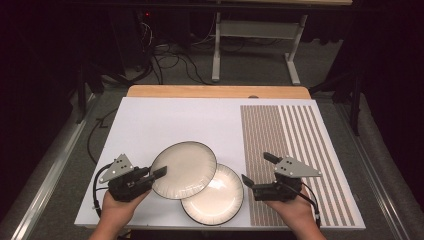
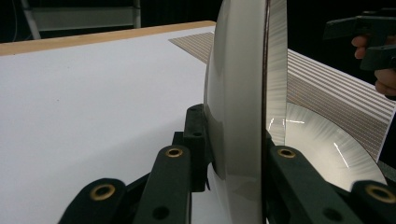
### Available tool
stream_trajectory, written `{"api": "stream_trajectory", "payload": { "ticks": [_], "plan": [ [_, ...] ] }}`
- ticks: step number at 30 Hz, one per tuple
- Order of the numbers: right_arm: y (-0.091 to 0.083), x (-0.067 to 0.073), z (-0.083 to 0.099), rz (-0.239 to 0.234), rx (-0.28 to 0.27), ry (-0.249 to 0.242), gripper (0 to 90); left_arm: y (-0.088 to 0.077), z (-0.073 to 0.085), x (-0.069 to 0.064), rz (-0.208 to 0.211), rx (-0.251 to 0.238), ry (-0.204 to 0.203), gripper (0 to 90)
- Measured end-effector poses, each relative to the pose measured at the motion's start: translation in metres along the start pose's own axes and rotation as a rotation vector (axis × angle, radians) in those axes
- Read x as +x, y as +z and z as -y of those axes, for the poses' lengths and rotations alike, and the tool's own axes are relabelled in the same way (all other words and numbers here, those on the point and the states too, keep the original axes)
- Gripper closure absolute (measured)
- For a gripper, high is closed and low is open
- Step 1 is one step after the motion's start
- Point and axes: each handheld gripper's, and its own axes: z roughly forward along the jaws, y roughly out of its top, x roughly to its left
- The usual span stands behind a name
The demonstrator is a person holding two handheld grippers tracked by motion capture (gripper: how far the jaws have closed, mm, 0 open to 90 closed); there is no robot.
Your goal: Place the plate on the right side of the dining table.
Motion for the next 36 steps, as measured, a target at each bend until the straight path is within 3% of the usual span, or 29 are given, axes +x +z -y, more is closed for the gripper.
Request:
{"api": "stream_trajectory", "payload": {
  "ticks": [8,9,21,36],
  "plan": [
    [0.017,0.011,-0.001,-0.045,0.016,-0.014,6.3,0.000,0.000,0.000,0.000,-0.001,0.004,76.8],
    [0.022,0.015,-0.002,-0.075,0.017,0.011,6.5,0.000,0.000,-0.001,0.001,-0.002,0.007,76.8],
    [0.048,0.026,-0.005,-0.123,0.045,-0.007,9.2,0.000,0.000,-0.001,0.003,-0.003,0.013,76.8],
    [0.077,0.035,-0.019,-0.178,0.071,0.055,22.1,-0.001,0.000,-0.001,-0.002,0.001,0.019,76.6]
  ]
}}
